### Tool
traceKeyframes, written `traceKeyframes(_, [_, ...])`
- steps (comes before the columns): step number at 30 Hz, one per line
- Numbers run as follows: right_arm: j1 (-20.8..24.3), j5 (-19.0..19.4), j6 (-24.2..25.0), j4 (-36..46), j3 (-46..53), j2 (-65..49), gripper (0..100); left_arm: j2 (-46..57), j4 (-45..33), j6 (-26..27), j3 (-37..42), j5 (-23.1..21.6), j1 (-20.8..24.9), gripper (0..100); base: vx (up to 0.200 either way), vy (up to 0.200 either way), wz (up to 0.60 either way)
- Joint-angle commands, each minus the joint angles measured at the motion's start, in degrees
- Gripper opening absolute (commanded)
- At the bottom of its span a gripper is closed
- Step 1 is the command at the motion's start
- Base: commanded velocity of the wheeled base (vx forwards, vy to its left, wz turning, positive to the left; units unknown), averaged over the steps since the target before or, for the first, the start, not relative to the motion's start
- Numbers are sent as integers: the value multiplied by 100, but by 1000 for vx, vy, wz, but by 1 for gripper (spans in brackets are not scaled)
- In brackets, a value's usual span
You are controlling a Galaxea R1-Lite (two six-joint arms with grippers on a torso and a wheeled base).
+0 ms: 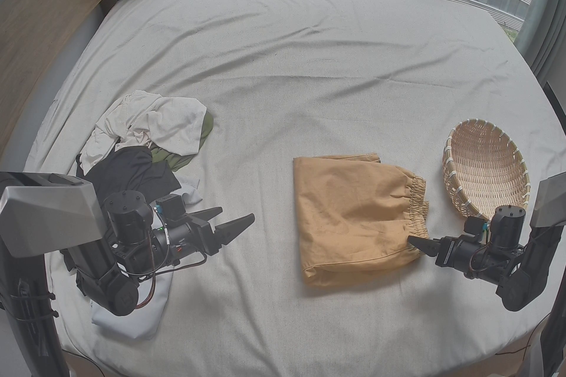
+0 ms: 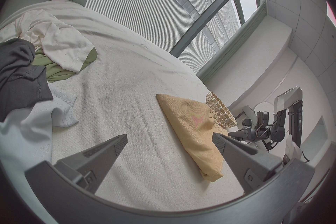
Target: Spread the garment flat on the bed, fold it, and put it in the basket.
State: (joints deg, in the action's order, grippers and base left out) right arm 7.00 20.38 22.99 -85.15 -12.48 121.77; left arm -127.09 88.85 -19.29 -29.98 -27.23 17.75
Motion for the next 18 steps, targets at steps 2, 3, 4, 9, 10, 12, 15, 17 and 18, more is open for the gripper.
traceKeyframes(2, [249,10,188,-10,-17,233,100,-27,1,56,1,-1,0,100,0,0,0])
traceKeyframes(3, [276,10,188,-19,-17,268,100,-44,1,74,1,-10,0,100,0,0,0])
traceKeyframes(4, [302,10,188,-37,-26,338,100,-71,1,136,1,-10,0,100,0,0,0])
traceKeyframes(9, [364,10,223,-248,-44,655,100,-115,1,197,-8,-10,0,100,0,0,0])
traceKeyframes(10, [364,10,232,-309,-70,778,100,-106,1,197,-8,-1,0,100,0,0,0])
traceKeyframes(12, [390,10,241,-309,-114,848,100,-106,1,197,-35,-1,0,100,0,0,0])
traceKeyframes(15, [531,10,408,-309,-228,883,100,-97,1,197,-35,-1,0,100,0,0,0])
traceKeyframes(17, [671,18,619,-309,-307,883,100,-97,1,197,-35,-1,0,100,0,0,0])
traceKeyframes(18, [724,10,698,-309,-343,883,100,-97,1,197,-35,-1,0,100,0,0,0])
